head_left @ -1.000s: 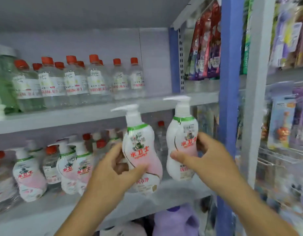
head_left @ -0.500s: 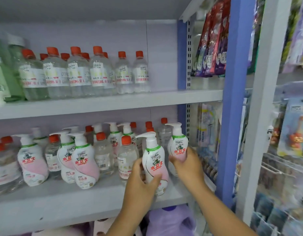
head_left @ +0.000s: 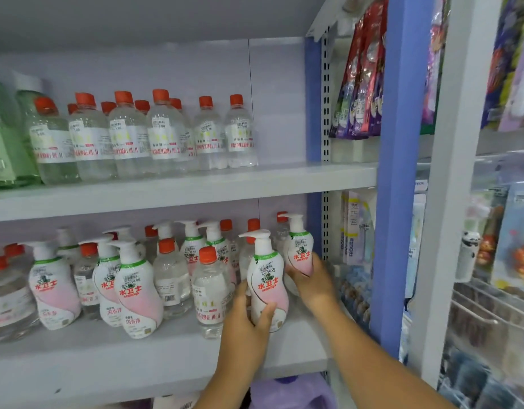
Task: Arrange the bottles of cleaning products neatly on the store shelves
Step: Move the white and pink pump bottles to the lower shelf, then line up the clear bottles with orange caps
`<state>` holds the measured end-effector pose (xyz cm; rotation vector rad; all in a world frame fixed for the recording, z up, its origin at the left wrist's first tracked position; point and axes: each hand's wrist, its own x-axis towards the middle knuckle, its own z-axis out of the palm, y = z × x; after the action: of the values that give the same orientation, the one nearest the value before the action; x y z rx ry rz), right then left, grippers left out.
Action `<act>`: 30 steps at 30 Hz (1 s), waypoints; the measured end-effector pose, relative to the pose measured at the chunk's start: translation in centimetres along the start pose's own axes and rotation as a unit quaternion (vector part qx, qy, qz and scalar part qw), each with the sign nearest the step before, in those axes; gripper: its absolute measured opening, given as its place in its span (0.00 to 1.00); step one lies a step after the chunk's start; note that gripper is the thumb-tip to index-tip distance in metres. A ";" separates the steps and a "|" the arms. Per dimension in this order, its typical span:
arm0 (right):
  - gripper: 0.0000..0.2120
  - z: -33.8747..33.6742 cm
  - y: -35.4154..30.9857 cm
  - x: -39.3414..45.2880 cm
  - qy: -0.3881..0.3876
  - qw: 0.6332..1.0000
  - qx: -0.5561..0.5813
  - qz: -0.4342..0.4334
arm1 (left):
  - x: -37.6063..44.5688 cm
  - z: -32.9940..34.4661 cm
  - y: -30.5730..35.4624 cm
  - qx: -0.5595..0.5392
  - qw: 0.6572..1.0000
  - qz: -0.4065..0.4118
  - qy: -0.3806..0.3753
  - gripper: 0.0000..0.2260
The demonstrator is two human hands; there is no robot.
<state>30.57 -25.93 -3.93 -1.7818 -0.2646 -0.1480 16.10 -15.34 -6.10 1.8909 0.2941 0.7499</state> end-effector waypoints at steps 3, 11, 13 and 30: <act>0.25 0.2 0.6 0.3 -0.007 1.000 -0.001 0.015 | 0.4 0.3 0.4 0.009 1.000 0.004 -0.013 0.23; 0.19 -2.4 -3.1 -9.4 0.126 0.966 0.211 -0.075 | -2.2 -2.8 1.2 0.011 0.994 0.049 0.097 0.15; 0.14 -1.8 -3.5 -11.6 0.104 0.965 0.221 -0.098 | -2.7 -5.4 1.0 0.046 0.969 0.089 0.228 0.14; 0.28 10.0 -4.9 -12.0 -0.083 0.992 0.063 -0.078 | 4.2 -14.6 -0.2 0.074 0.992 0.074 0.074 0.22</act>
<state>17.27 -16.35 -4.44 -1.6487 -0.5216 -0.0925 10.33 -2.31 -0.78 2.0177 0.3111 0.9944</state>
